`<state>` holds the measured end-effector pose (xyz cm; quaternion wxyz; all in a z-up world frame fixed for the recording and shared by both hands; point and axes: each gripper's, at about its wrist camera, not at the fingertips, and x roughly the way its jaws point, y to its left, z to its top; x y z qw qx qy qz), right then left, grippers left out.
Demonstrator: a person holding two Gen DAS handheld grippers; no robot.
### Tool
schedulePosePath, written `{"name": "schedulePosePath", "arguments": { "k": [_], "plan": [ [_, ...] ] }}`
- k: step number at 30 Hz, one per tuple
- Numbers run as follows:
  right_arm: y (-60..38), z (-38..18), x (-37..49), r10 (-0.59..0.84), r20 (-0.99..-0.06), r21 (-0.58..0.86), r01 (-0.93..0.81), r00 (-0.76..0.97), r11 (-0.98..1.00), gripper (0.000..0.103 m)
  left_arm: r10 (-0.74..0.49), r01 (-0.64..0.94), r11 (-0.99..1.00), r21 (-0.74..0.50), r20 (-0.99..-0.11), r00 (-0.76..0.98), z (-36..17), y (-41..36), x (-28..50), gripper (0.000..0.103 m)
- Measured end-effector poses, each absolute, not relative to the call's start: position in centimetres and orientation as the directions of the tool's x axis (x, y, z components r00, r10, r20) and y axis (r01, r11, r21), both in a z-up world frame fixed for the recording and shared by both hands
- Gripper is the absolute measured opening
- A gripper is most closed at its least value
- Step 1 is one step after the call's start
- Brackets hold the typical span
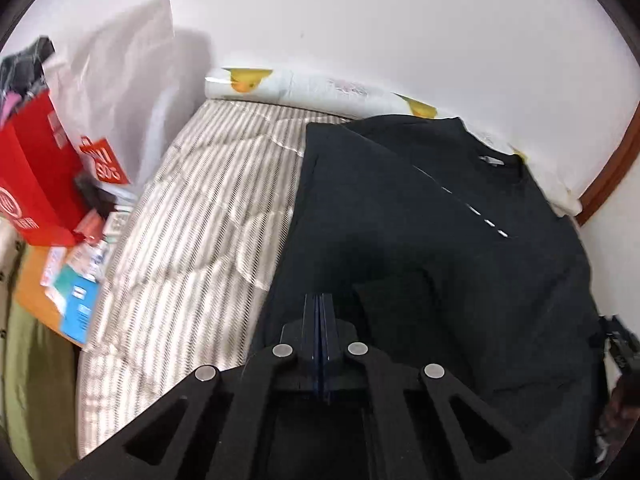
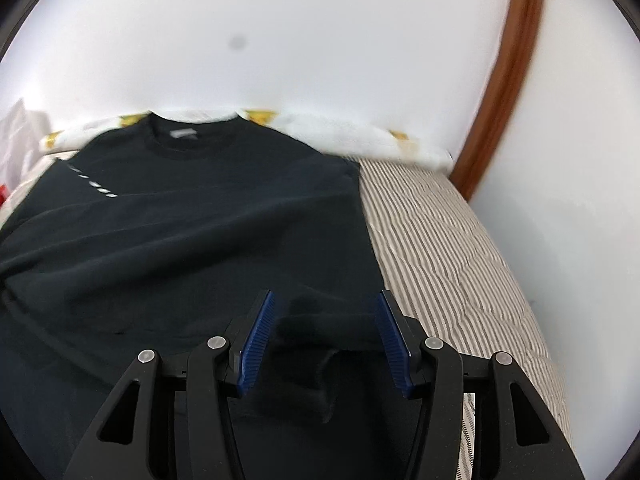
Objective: Fold small clothes
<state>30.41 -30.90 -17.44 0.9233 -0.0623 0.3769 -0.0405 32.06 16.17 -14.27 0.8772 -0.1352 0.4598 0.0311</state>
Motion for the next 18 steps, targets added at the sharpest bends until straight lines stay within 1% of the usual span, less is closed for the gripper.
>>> {"name": "schedulePosePath", "arguments": {
  "k": [3,7,12,15,18],
  "plan": [
    [-31.5,-18.5,31.0,-0.106,-0.715,-0.118,0.031,0.691,0.993,0.052,-0.132,-0.136,0.958,-0.253,-0.809,0.573,-14.6,15.6,31.2,0.003],
    [-31.8,-19.2,30.9,-0.095,-0.731,-0.109,0.021,0.676,0.994,0.053,-0.157,-0.127,0.954,-0.272,-0.813,0.56,-15.0,15.2,30.4,0.014],
    [-31.0,-18.4,29.1,-0.016,-0.711,-0.096,-0.074,0.703,0.993,0.056,-0.197,-0.132,0.939,-0.317,-0.812,0.549,-15.6,15.5,30.4,0.014],
    [-28.8,-18.8,28.4,0.021,-0.716,-0.142,-0.175,0.698,0.974,0.056,-0.205,-0.134,0.935,-0.328,-0.81,0.549,-15.5,15.7,30.4,0.014],
    [-26.3,-19.8,28.5,-0.01,-0.712,-0.248,-0.238,0.702,0.939,0.056,-0.203,-0.132,0.938,-0.32,-0.817,0.54,-15.5,15.7,30.5,0.015]
  ]
}}
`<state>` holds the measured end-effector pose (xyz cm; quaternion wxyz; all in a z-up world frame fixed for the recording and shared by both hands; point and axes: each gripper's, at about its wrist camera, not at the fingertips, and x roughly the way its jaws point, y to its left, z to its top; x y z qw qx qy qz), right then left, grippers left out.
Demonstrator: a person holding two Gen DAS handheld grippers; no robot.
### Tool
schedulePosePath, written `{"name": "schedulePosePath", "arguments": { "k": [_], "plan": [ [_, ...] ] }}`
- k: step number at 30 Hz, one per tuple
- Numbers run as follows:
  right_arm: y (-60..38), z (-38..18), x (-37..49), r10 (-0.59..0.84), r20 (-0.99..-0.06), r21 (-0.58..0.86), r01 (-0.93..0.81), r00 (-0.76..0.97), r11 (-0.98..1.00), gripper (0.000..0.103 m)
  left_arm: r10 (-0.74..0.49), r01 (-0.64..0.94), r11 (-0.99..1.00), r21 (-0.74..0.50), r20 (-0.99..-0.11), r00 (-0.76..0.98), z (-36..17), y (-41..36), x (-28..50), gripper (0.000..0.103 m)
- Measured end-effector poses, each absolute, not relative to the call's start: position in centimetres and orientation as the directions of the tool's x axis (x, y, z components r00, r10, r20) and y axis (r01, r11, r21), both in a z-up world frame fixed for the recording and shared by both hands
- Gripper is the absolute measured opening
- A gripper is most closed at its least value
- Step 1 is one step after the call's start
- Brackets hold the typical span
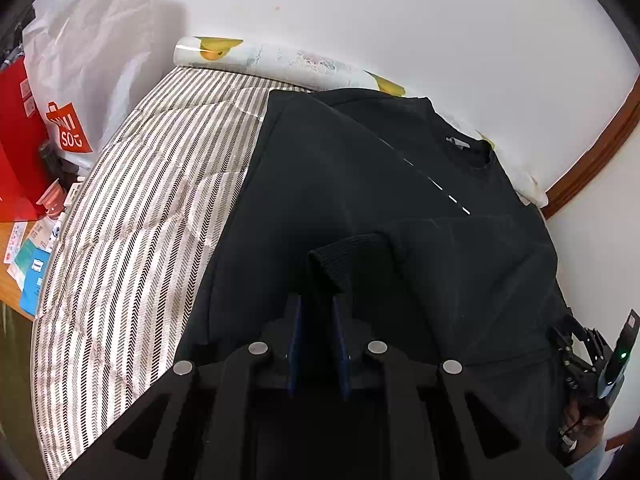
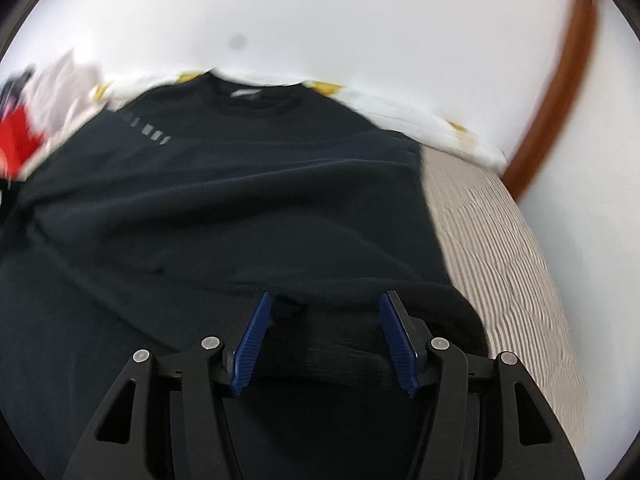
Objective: Fold small clothes
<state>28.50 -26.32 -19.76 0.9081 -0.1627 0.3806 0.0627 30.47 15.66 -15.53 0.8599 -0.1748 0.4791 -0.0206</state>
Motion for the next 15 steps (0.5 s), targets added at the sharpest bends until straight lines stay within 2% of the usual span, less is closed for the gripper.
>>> {"name": "schedulePosePath", "arguments": {
  "k": [6,8,9,10,12,15],
  "plan": [
    [-24.0,-21.0,29.1,-0.076,-0.678,-0.387,-0.267,0.731,0.883,0.056,-0.247,-0.122,0.923,-0.365,-0.803,0.542,-15.6,16.0,30.4,0.019],
    [-23.5,-21.1,29.1,-0.083,-0.664,-0.416,-0.275,0.743,0.867,0.055,-0.261,-0.12,0.917,-0.381,-0.8,0.54,-15.8,16.1,30.5,0.023],
    [-23.3,-21.2,29.0,-0.081,-0.659,-0.427,-0.284,0.748,0.858,0.049,-0.27,-0.12,0.913,-0.39,-0.799,0.538,-16.0,16.1,30.7,0.025],
    [-23.2,-21.2,28.9,-0.068,-0.663,-0.426,-0.301,0.746,0.853,0.034,-0.278,-0.121,0.91,-0.397,-0.8,0.532,-16.3,16.1,31.0,0.028],
    [-22.9,-21.3,28.7,-0.064,-0.662,-0.442,-0.321,0.746,0.837,0.015,-0.301,-0.124,0.897,-0.424,-0.793,0.529,-16.7,16.2,31.5,0.028],
    [-22.6,-21.6,28.2,-0.089,-0.634,-0.494,-0.313,0.769,0.811,0.01,-0.329,-0.122,0.879,-0.46,-0.772,0.544,-16.2,16.6,31.4,0.028]
  ]
}}
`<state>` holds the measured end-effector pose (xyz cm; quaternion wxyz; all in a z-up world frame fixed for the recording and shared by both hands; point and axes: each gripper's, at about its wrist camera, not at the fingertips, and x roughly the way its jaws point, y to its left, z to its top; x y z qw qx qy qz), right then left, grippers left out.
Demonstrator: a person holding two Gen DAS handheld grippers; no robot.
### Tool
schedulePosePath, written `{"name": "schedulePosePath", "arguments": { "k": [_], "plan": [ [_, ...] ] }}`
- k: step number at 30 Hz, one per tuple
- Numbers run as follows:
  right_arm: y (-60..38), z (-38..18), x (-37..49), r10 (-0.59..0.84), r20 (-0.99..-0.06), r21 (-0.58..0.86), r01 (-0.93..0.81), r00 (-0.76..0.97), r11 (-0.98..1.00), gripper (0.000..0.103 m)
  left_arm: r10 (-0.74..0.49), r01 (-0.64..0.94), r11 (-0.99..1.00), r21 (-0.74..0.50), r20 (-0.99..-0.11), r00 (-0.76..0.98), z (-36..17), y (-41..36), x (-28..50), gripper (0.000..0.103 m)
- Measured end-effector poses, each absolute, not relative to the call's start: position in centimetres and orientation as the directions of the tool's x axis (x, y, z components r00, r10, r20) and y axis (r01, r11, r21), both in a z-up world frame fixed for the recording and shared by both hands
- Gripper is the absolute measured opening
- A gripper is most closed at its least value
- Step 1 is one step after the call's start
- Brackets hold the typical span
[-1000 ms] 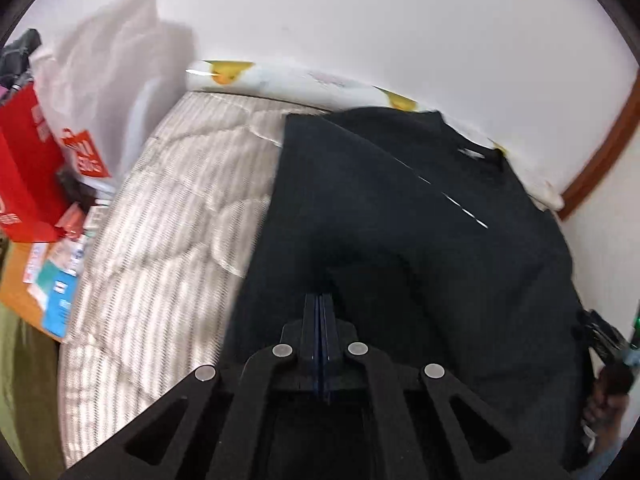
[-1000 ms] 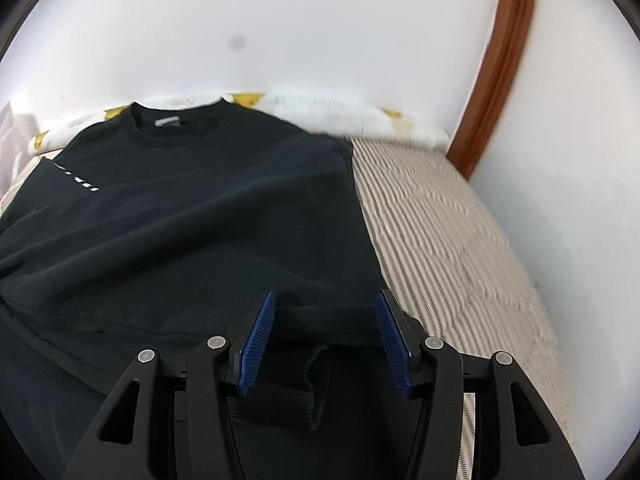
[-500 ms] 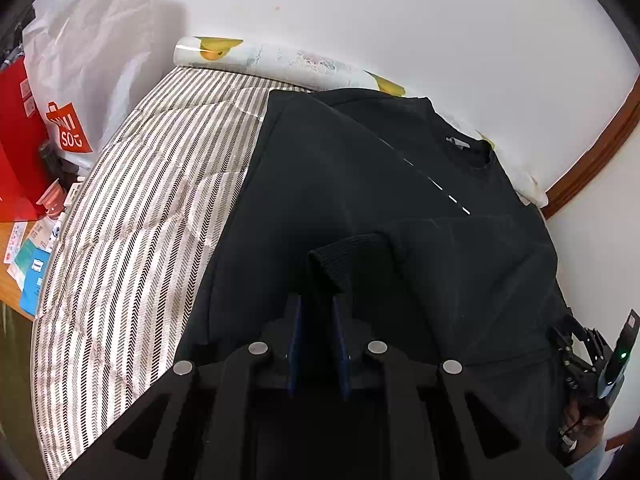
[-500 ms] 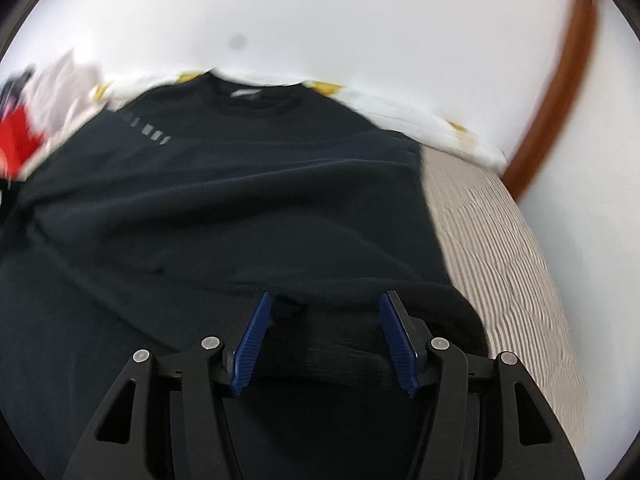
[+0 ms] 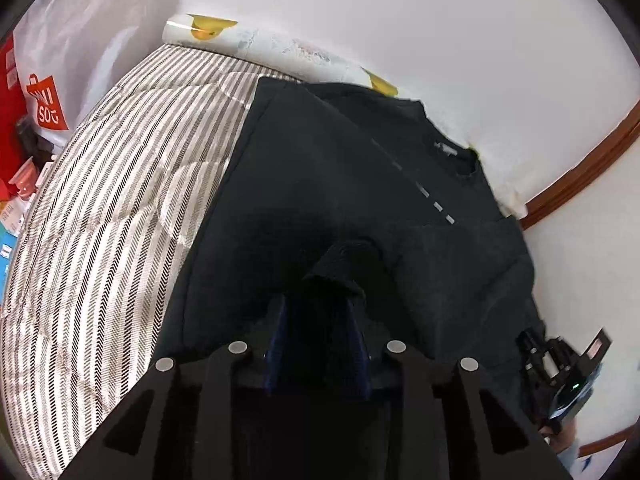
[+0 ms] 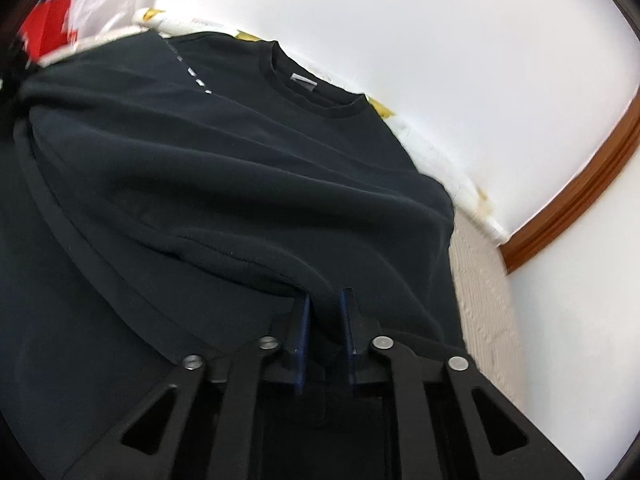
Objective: Fold small clothes
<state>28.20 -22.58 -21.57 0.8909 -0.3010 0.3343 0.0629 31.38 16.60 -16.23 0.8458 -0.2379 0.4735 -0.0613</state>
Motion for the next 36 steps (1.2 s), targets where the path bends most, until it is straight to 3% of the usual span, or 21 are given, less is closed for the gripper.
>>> {"name": "schedulePosePath", "arguments": {
  "k": [4,9,13,17,18,19,20,25,31,36],
  "plan": [
    [-22.9,-21.2,28.0,-0.082,-0.63,-0.481,-0.305,0.773,0.822,0.008,-0.329,-0.099,0.881,-0.462,-0.751,0.573,-15.7,16.8,30.8,0.048],
    [-22.9,-21.4,28.0,-0.084,-0.628,-0.48,-0.301,0.774,0.824,0.008,-0.35,-0.079,0.863,-0.5,-0.703,0.619,-14.8,17.3,30.3,0.052],
    [-22.9,-21.3,28.0,-0.084,-0.628,-0.475,-0.296,0.774,0.829,0.008,-0.296,-0.089,0.9,-0.426,-0.749,0.593,-15.5,16.3,31.3,0.052],
    [-22.8,-21.5,27.9,-0.088,-0.621,-0.479,-0.288,0.779,0.829,0.008,-0.239,-0.121,0.92,-0.373,-0.778,0.582,-16.5,15.5,32.6,0.046],
    [-22.8,-21.5,27.9,-0.089,-0.618,-0.481,-0.287,0.781,0.828,0.008,-0.224,-0.121,0.925,-0.361,-0.773,0.593,-16.4,15.3,32.8,0.039],
    [-22.8,-21.6,27.9,-0.09,-0.616,-0.484,-0.286,0.783,0.827,0.008,-0.211,-0.115,0.931,-0.345,-0.771,0.601,-16.3,14.9,33.1,0.018],
    [-22.8,-21.7,27.9,-0.092,-0.612,-0.492,-0.287,0.786,0.822,0.007,-0.195,-0.11,0.94,-0.323,-0.773,0.604,-16.0,14.6,33.4,0.01],
    [-23.4,-19.9,25.6,-0.057,-0.556,-0.533,-0.303,0.829,0.79,0.005,-0.101,-0.129,0.96,-0.249,-0.736,0.669,-13.7,15.0,33.5,0.009],
    [-22.6,-21.4,25.0,-0.065,-0.558,-0.58,-0.333,0.827,0.743,0.005,-0.077,-0.168,0.958,-0.233,-0.773,0.629,-15.3,15.6,34.1,0.009],
    [-23.9,-20.5,25.6,-0.02,-0.62,-0.469,-0.351,0.784,0.811,0.016,-0.036,-0.17,0.97,-0.174,-0.794,0.606,-15.7,14.7,34.0,0.013]
  ]
}}
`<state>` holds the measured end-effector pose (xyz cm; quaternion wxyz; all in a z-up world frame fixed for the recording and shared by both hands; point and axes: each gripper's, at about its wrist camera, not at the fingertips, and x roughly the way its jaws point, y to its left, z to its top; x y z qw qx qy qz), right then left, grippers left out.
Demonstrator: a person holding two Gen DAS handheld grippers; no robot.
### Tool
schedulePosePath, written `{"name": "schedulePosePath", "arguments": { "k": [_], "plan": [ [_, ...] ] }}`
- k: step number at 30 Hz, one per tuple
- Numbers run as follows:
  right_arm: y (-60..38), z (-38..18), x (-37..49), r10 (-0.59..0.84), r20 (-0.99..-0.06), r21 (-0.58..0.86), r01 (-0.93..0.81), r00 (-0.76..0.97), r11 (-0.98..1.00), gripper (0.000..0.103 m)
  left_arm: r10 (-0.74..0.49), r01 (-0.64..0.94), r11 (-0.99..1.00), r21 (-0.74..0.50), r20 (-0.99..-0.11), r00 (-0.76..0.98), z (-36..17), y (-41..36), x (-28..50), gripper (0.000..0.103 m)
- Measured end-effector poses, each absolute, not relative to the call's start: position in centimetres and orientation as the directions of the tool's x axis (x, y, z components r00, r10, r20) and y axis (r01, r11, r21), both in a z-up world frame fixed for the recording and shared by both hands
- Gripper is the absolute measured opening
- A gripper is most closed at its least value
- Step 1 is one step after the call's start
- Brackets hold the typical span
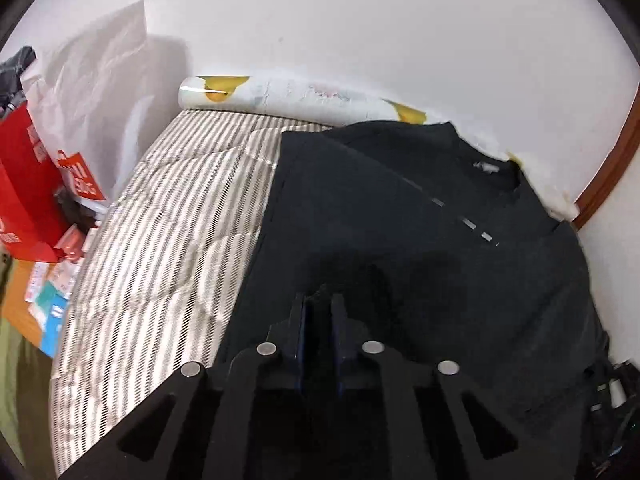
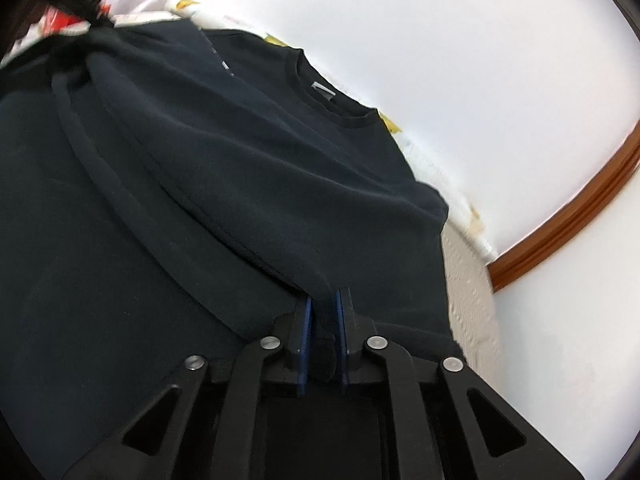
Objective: Fold small clothes
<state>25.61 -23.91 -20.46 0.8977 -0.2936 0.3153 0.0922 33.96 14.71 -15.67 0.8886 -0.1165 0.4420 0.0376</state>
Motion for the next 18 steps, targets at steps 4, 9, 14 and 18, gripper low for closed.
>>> {"name": "schedulePosePath", "arguments": {
  "k": [4,9,14,18],
  "plan": [
    [-27.4,-17.6,25.9,0.029,-0.601,-0.319,-0.272,0.799,0.908,0.04,-0.037,-0.145,0.978,-0.15,-0.81,0.585,-15.5,14.3,32.8,0.019],
    [-32.4,-19.3,29.4,-0.147,-0.654,-0.282,-0.059,0.742,0.958,0.04,-0.041,-0.137,0.98,-0.146,-0.816,0.577,-15.4,13.7,30.6,0.024],
    [-35.1,-20.4,30.1,-0.188,-0.731,-0.21,0.046,0.655,0.977,0.039,-0.03,-0.14,0.981,-0.136,-0.813,0.581,-14.5,13.0,28.4,0.036],
    [-35.4,-19.5,27.8,-0.197,-0.724,-0.217,0.052,0.661,0.975,0.039,-0.013,-0.137,0.983,-0.119,-0.801,0.599,-13.2,12.1,26.2,0.036]
  ]
}}
